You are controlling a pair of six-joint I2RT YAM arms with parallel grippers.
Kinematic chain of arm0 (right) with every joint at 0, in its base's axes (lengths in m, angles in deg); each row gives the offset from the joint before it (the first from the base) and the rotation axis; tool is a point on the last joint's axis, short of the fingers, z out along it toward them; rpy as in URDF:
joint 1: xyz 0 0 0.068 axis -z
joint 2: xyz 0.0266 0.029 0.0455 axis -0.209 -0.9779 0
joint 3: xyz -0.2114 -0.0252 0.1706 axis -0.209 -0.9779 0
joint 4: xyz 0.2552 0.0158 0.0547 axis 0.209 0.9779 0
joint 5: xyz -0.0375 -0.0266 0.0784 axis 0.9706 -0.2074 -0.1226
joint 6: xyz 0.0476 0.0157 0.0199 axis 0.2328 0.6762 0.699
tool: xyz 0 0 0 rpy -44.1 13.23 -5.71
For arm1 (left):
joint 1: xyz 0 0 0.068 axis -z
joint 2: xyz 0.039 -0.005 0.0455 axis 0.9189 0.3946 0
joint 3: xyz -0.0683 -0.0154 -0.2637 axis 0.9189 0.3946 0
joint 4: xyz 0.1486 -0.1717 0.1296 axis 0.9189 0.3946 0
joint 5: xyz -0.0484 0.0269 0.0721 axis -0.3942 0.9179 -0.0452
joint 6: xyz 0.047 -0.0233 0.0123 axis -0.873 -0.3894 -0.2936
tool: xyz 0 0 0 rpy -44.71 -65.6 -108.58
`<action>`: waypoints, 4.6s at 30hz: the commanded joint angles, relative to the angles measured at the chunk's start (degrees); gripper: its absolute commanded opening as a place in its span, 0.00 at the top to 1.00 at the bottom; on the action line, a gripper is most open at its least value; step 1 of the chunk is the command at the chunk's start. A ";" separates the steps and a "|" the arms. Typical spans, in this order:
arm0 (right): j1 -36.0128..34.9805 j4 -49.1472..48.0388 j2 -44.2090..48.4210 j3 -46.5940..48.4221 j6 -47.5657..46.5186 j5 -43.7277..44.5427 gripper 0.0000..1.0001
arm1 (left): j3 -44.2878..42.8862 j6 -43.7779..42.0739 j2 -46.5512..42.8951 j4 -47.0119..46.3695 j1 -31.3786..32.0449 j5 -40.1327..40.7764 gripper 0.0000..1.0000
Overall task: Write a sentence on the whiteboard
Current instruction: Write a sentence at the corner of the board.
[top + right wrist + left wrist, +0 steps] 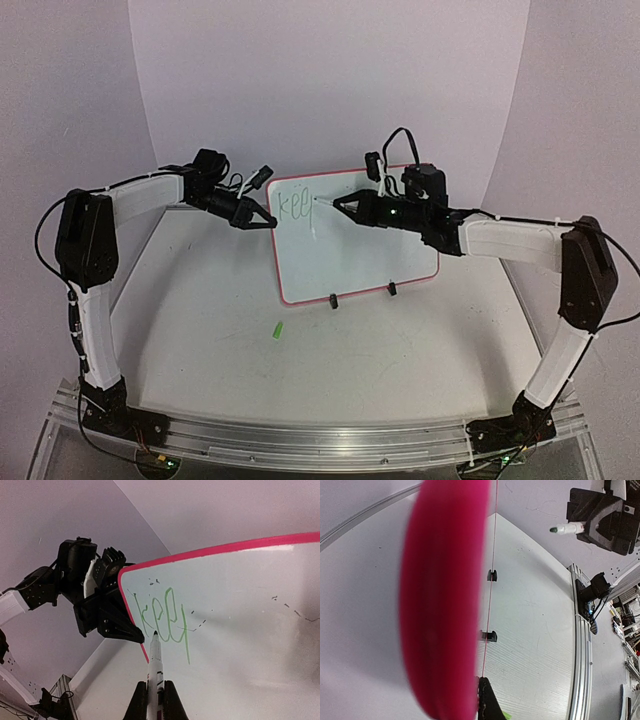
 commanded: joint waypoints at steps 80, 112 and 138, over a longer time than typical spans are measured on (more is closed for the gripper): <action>-1.29 4.23 -7.42 7.17 -1.82 7.50 1.00 | 0.62 -2.72 -2.83 -0.29 0.61 2.84 1.00; 4.48 3.89 5.49 -2.72 -3.46 -5.29 1.00 | -0.04 -4.63 -3.26 2.36 1.22 4.87 1.00; 4.75 3.34 -2.20 4.71 -3.50 3.81 1.00 | 0.72 -5.51 -2.11 2.87 2.11 5.69 1.00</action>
